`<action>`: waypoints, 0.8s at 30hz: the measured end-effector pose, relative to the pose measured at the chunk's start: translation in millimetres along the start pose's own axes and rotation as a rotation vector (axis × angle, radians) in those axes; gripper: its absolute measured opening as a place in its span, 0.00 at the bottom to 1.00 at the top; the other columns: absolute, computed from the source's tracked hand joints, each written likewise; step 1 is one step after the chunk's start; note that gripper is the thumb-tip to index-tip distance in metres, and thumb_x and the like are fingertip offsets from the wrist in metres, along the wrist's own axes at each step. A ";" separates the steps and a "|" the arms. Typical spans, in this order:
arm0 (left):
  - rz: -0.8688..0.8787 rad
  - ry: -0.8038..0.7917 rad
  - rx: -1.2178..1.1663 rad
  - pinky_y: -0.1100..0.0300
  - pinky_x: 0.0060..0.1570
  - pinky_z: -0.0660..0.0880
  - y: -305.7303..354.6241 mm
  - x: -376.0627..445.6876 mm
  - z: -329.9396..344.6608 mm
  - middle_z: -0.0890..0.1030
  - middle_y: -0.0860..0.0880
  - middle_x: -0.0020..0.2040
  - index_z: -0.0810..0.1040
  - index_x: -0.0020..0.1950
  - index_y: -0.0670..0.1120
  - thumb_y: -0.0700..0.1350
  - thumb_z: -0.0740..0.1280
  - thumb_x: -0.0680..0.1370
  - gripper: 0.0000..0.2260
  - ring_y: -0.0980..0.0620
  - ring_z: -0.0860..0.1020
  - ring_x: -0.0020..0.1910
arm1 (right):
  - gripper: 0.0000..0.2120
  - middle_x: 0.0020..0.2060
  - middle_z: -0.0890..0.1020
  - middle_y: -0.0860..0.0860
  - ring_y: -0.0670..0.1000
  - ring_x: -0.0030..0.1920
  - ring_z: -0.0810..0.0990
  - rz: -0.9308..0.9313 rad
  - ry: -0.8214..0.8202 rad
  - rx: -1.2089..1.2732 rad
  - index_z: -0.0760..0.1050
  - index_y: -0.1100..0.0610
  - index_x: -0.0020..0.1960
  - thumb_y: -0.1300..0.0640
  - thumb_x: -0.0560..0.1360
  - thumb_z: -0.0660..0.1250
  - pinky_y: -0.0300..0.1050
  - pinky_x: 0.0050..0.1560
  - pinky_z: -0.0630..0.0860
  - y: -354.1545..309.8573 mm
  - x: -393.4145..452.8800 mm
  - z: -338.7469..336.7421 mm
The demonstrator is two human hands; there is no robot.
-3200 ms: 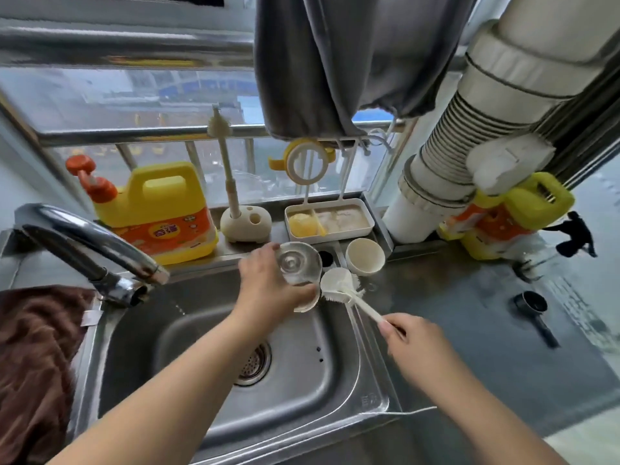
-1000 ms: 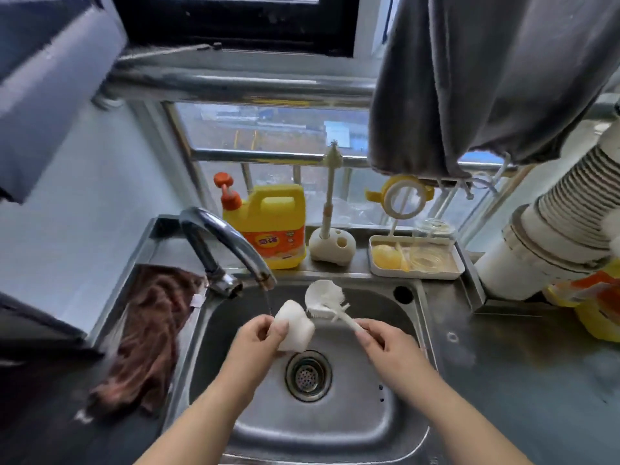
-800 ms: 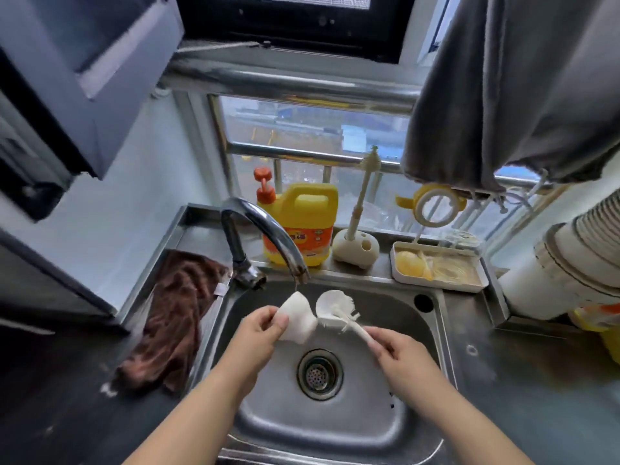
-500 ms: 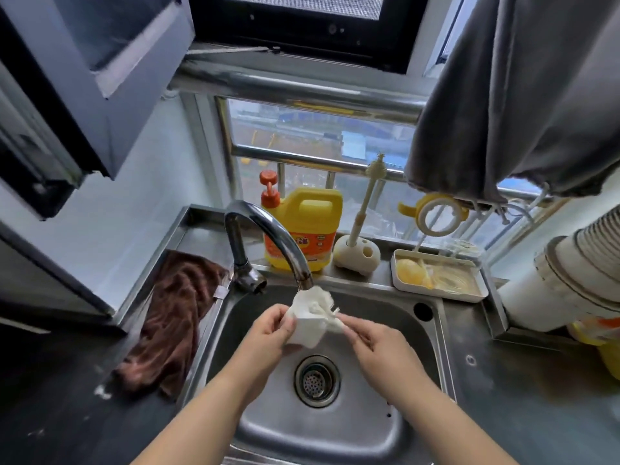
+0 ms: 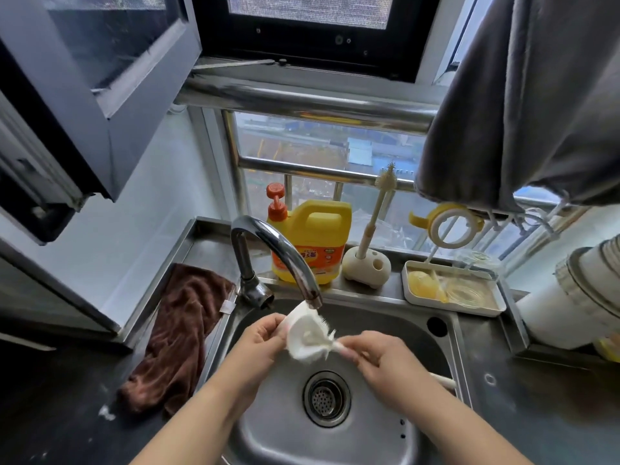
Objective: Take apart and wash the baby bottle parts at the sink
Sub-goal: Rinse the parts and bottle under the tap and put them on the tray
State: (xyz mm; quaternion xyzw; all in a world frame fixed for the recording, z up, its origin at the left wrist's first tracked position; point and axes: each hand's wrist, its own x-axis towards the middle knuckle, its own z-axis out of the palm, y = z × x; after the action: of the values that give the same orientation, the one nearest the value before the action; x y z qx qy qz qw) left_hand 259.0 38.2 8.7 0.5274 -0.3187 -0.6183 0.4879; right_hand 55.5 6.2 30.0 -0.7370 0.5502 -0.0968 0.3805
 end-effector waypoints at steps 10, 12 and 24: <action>-0.047 -0.137 0.005 0.59 0.45 0.74 5.2 5.1 -8.1 0.79 0.42 0.44 0.75 0.46 0.39 0.40 0.70 0.69 0.09 0.49 0.77 0.44 | 0.10 0.44 0.80 0.44 0.45 0.48 0.76 -0.023 0.047 -0.030 0.79 0.45 0.54 0.48 0.79 0.61 0.42 0.52 0.71 -11.5 5.0 -3.2; -0.073 -0.089 -0.128 0.61 0.38 0.77 6.6 3.9 -3.3 0.77 0.42 0.40 0.72 0.42 0.39 0.40 0.68 0.67 0.08 0.52 0.78 0.38 | 0.09 0.43 0.82 0.45 0.45 0.47 0.78 0.028 0.103 0.027 0.80 0.45 0.52 0.49 0.79 0.61 0.44 0.51 0.73 -9.2 7.2 -9.4; -0.026 -0.040 -0.022 0.65 0.33 0.74 13.3 1.2 -1.1 0.79 0.48 0.35 0.77 0.43 0.41 0.45 0.73 0.70 0.10 0.56 0.76 0.34 | 0.09 0.44 0.83 0.43 0.43 0.49 0.79 0.156 0.108 0.109 0.81 0.45 0.48 0.45 0.78 0.63 0.43 0.55 0.74 0.4 2.4 -8.1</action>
State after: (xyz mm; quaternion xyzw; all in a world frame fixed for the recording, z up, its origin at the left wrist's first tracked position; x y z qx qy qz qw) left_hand 263.7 32.9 20.2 0.5137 -0.3146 -0.6385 0.4789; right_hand 51.5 0.3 34.6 -0.6638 0.6197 -0.1363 0.3959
